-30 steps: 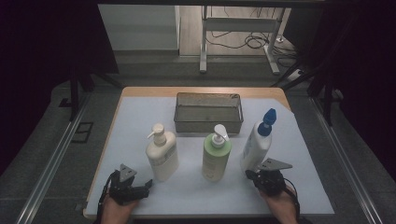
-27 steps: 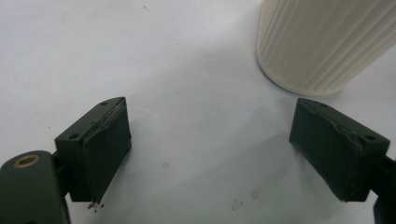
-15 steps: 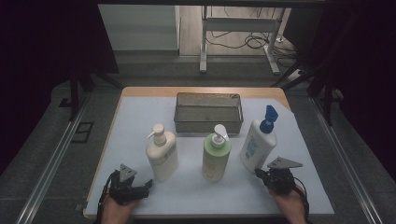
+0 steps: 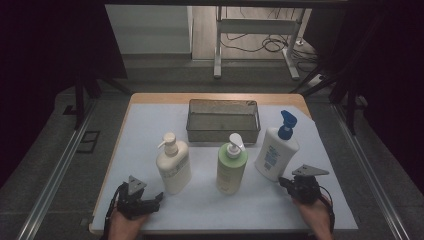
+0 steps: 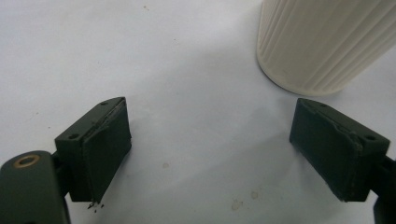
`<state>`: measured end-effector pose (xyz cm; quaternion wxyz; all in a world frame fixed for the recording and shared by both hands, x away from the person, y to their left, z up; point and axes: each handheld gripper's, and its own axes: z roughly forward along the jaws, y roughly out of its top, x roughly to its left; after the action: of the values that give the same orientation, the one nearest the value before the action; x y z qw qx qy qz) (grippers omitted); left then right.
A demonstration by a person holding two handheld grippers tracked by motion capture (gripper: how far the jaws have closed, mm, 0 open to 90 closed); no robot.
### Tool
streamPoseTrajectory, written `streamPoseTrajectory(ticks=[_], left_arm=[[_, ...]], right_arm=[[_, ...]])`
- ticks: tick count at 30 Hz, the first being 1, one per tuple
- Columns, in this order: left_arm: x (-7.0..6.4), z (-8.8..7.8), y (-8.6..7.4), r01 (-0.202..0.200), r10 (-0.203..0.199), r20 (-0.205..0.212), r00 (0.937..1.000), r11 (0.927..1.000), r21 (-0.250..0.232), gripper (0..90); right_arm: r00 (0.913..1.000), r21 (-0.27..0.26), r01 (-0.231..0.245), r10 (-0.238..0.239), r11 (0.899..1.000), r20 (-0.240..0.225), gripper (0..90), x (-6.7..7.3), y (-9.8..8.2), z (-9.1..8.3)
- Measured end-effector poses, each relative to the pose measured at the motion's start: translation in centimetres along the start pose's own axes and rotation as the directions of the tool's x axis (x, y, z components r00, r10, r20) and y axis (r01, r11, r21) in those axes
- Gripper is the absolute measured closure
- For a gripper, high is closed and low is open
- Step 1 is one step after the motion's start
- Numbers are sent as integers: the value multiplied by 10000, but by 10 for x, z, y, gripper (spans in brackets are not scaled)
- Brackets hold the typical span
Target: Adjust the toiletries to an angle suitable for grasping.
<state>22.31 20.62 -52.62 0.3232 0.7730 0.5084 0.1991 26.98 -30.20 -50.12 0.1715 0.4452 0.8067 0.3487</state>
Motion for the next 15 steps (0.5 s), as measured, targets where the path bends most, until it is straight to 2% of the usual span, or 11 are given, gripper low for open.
streamPoseTrajectory(ticks=[6, 15], left_arm=[[0, 0, 0, -6, 6, -11, 10000, 10000, -4, 124], [0, 0, 0, 2, -2, -2, 10000, 10000, -5, 124]], right_arm=[[9996, 16, 190, -190, 9998, -205, 841, 3, -2, -4], [9991, -257, 96, -107, 9996, -420, 655, 3, -1, -25]])
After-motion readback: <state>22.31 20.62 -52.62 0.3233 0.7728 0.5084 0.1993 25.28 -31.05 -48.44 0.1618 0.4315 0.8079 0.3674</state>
